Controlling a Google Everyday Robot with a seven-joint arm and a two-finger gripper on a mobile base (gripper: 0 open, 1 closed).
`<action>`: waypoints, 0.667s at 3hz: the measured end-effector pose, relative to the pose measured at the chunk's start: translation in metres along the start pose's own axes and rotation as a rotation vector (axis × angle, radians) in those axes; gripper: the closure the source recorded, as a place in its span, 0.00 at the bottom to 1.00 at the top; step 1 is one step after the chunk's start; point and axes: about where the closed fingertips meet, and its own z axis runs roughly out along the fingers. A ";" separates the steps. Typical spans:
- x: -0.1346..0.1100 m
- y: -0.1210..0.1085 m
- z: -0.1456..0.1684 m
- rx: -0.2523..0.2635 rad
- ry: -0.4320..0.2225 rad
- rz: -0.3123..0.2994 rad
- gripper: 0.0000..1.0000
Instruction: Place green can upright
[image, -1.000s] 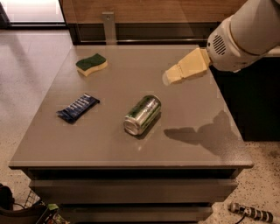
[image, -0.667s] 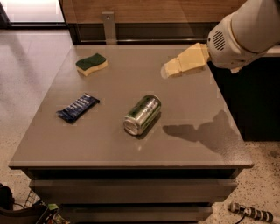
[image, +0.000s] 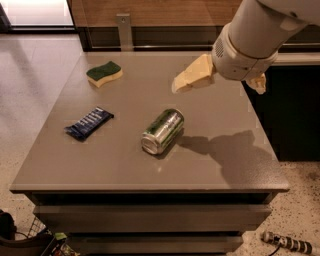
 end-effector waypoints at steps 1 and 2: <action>0.010 0.004 0.003 0.070 0.080 0.123 0.00; 0.021 0.007 0.010 0.099 0.127 0.288 0.00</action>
Offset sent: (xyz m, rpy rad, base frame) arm -0.0260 0.0127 -0.0463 0.1163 0.2500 -0.5646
